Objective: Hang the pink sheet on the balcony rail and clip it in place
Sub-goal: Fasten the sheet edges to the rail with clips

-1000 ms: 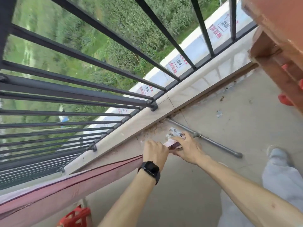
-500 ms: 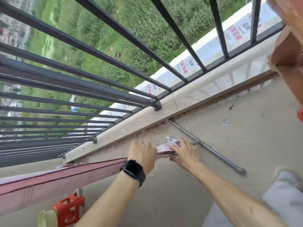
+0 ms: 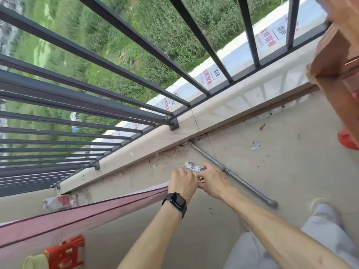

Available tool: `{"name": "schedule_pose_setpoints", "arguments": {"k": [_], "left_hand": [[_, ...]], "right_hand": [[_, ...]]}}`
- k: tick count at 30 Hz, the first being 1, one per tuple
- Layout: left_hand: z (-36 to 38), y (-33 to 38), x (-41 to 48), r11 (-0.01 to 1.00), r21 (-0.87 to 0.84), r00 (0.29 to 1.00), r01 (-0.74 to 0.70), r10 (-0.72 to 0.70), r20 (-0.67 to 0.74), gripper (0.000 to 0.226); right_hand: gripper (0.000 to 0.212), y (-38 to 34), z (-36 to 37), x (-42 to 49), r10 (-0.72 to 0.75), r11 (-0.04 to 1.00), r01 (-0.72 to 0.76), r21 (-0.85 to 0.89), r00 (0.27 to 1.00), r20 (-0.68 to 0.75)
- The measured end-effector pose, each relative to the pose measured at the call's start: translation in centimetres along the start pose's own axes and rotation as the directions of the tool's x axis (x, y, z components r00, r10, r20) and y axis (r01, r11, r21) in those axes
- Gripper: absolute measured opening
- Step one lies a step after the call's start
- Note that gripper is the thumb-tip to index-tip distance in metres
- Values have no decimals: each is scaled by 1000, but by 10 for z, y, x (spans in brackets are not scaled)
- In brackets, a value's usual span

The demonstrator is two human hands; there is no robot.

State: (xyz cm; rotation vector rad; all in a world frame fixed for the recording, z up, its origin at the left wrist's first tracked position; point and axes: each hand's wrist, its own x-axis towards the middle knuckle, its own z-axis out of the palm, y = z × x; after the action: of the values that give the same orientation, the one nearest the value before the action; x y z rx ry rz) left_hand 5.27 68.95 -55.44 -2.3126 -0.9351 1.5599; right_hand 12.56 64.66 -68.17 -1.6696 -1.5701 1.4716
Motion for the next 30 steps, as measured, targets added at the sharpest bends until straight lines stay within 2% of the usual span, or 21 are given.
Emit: {"name": "schedule_pose_setpoints", "arguments": {"k": [5, 8, 12, 15, 18, 21, 24, 30], "left_hand": [[15, -10, 10, 997, -7, 997, -72, 71, -20, 31], [22, -11, 11, 994, -30, 995, -100, 100, 2, 31], [22, -9, 13, 989, 12, 988, -150, 150, 41, 28], [20, 2, 18, 986, 69, 988, -151, 150, 22, 32], [19, 14, 19, 970, 145, 981, -196, 196, 15, 33], [17, 12, 20, 964, 160, 977, -211, 213, 7, 32], [19, 11, 18, 966, 170, 980, -193, 197, -6, 32], [33, 17, 23, 983, 88, 983, -162, 169, -75, 40]], "right_hand": [[14, 42, -4, -19, 148, 981, -142, 133, 988, -39], [20, 63, -6, -34, 188, 965, -171, 199, 980, -68], [29, 65, -10, -47, 189, 965, -177, 195, 981, -44], [14, 61, -11, -52, 185, 972, -171, 163, 980, -76], [30, 56, -13, -57, 226, 964, -206, 166, 968, -108], [44, 54, -15, -58, 215, 968, -188, 168, 964, -159], [49, 52, -14, -58, 211, 969, -183, 167, 962, -173], [50, 55, -4, -56, 71, 982, -17, 189, 956, -285]]}}
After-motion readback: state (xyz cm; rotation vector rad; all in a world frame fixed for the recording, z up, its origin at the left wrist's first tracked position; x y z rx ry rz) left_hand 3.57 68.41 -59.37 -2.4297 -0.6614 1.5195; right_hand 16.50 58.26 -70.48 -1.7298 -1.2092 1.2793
